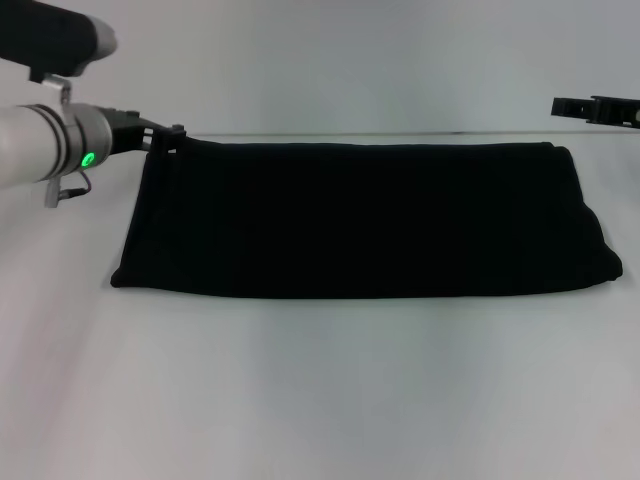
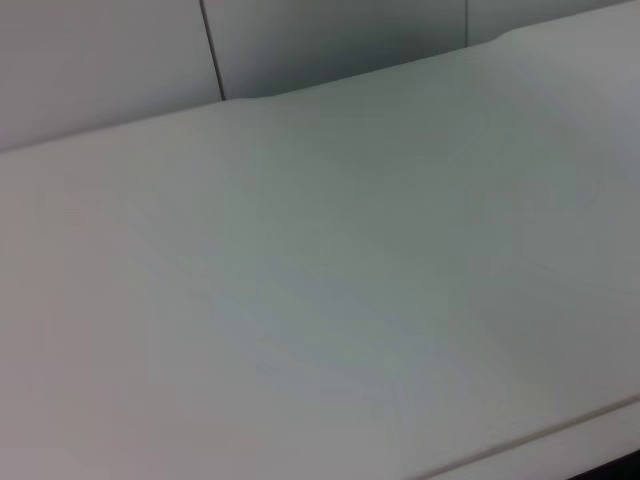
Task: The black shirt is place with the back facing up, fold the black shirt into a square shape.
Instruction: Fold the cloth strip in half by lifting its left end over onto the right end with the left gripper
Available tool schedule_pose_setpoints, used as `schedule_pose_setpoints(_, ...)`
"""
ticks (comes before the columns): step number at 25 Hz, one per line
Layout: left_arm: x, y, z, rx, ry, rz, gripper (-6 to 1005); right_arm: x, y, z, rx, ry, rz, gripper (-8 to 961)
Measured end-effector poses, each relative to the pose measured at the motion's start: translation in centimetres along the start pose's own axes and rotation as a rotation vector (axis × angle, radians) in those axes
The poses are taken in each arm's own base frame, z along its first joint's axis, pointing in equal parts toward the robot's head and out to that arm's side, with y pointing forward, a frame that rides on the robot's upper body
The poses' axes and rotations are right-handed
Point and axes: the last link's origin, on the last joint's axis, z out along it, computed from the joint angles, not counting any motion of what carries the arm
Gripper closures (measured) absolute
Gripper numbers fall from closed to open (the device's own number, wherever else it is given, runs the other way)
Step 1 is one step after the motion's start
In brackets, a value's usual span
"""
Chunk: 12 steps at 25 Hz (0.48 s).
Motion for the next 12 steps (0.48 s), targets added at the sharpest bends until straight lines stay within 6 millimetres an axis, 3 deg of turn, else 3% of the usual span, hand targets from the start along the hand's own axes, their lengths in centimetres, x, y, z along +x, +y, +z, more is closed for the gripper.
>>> schedule_pose_setpoints(1,-0.1,-0.2,-0.3,-0.022,-0.009,-0.017,401,0.1,-0.1,-0.4,-0.02,0.004,0.01,429)
schedule_pose_setpoints(6,-1.2,-0.1,-3.0,-0.223,-0.1,-0.086,202,1.4,-0.8,-3.0,-0.137,0.028,0.075,315)
schedule_pose_setpoints(8,-1.6,0.4,-4.4,-0.307,-0.138,-0.097,177,2.4,-1.3,-4.2,-0.174,0.036,0.106,270)
schedule_pose_setpoints(9,-1.6,0.4,-4.4,-0.307,-0.138,-0.097,164,2.9,-1.6,-4.8,-0.188,0.042,0.12,271)
schedule_pose_setpoints(10,-2.0,1.0,-6.0,-0.393,-0.178,-0.102,151,3.4,-1.9,-5.3,-0.204,0.049,0.132,273)
schedule_pose_setpoints(12,-2.3,1.3,-6.8,-0.434,-0.202,-0.11,126,4.3,-2.3,-6.3,-0.231,0.065,0.146,275)
